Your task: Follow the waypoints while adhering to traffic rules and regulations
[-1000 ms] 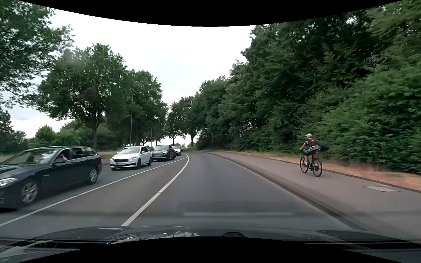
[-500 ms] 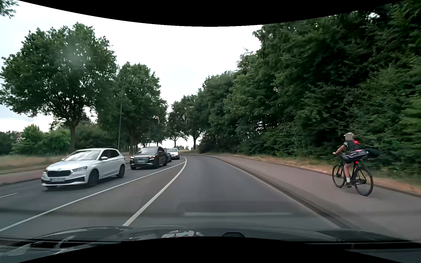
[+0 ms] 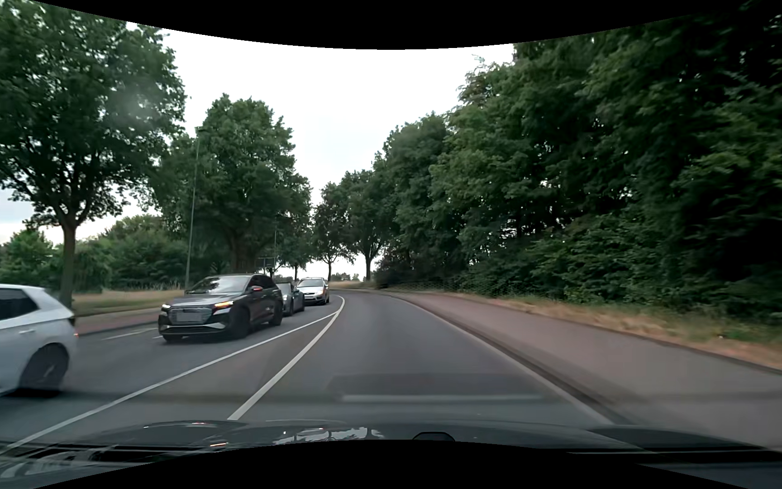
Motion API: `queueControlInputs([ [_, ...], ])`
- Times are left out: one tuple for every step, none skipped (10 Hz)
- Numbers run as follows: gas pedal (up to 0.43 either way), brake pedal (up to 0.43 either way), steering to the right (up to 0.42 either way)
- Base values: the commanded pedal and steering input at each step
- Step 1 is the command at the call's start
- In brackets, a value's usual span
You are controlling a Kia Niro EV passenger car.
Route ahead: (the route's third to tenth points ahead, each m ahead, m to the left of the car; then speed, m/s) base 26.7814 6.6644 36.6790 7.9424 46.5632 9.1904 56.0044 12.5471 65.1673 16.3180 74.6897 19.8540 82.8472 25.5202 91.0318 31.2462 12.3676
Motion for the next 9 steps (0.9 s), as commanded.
queueControlInputs([
  [0.130, 0.000, -0.024],
  [0.130, 0.000, -0.024],
  [0.118, 0.000, -0.024],
  [0.118, 0.000, -0.025],
  [0.118, 0.000, -0.025],
  [0.118, 0.000, -0.029],
  [0.118, 0.000, -0.030],
  [0.110, 0.000, -0.030],
  [0.098, 0.000, -0.029],
])
